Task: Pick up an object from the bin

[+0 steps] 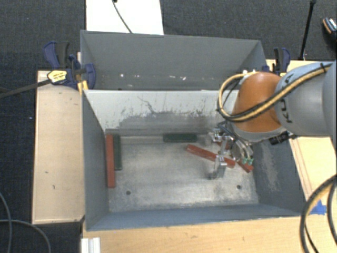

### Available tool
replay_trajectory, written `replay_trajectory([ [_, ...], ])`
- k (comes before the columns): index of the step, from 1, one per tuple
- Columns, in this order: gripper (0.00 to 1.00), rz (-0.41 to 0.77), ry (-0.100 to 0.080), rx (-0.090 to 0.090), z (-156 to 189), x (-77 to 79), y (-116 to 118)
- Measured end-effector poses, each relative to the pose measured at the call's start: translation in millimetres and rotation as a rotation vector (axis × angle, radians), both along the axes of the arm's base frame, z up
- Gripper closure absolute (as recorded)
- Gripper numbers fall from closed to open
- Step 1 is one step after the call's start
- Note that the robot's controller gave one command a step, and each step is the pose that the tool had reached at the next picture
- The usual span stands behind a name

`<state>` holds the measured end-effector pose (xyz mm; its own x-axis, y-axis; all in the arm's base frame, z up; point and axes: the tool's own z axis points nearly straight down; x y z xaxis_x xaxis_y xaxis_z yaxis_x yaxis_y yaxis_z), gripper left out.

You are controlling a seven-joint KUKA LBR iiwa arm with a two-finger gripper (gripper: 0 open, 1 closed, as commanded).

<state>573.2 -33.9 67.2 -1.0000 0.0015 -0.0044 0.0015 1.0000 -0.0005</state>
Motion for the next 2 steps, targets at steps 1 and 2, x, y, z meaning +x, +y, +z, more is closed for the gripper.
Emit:
replay_trajectory([
  [1,1.0,0.001,0.001,0.0,3.5,-1.4,0.3],
  [2,1.0,0.419,-0.006,-0.002,180.8,-18.6,42.6],
])
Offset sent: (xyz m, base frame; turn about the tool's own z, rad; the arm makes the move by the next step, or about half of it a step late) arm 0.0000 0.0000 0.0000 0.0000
